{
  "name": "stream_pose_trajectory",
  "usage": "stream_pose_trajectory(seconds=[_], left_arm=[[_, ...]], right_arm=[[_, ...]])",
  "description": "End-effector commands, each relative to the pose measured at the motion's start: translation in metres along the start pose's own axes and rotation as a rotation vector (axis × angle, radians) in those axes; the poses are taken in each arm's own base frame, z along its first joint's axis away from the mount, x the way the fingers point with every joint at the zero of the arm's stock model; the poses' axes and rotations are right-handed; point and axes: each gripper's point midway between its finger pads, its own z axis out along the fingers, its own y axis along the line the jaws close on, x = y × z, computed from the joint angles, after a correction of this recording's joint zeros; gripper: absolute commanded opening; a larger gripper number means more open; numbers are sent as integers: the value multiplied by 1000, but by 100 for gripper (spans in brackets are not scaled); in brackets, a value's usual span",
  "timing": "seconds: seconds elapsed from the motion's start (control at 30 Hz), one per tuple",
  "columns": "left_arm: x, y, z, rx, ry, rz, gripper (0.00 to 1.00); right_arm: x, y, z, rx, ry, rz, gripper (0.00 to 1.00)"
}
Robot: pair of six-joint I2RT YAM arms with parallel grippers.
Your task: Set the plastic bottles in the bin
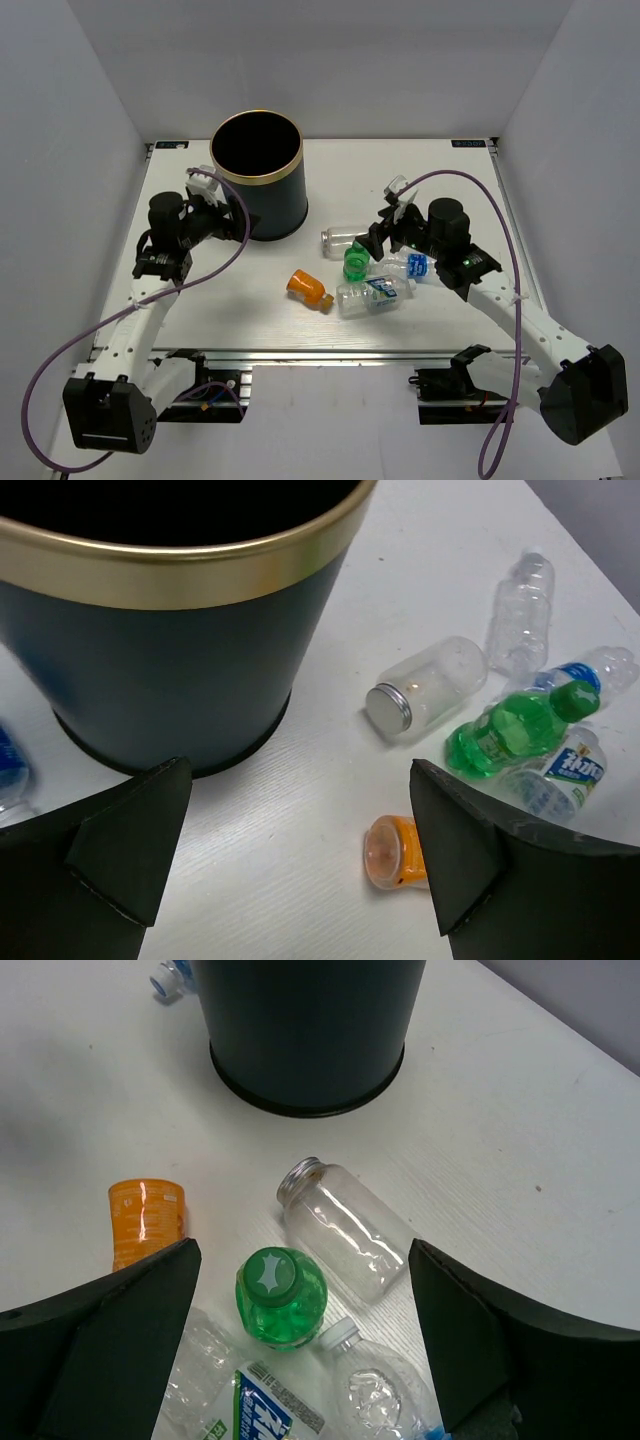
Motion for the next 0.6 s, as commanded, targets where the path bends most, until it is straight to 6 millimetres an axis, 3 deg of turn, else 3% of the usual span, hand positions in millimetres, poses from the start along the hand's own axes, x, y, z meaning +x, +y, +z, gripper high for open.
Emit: stream_pose_trajectory(seconds=[0.0,0.23,0.27,0.3,0.33,0.37,0.43,0.47,0.53,0.57], left_arm=[[-22,7,-11,-74,-49,31,100],[-26,38,-46,-343,-93,18,98],[-20,42,-51,-375,-79,11,96],[-18,47,-55,-414,-77,-1,83],[-15,54,-59,-459,-69,-17,76],[-5,61,-60,-497,-19,-32,72],[11,75,-52,-548,65,-53,67],[21,81,-49,-566,106,-63,67],[23,95,-48,-641,141,-84,73],[34,104,-42,-674,190,-103,77]], right_arm=[[-30,-2,-3,-3,-72,-51,90],[-31,17,-15,-115,-72,-187,90],[-27,17,-14,-115,-58,-182,86],[-36,15,-14,-112,-72,-188,72],[-31,16,-15,-114,-45,-175,36],[-28,17,-15,-121,-28,-160,31],[-29,17,-15,-124,-17,-153,34],[-31,16,-15,-116,-18,-150,58],[-32,13,-15,-101,-7,-147,73],[-32,11,-15,-91,-2,-139,83]])
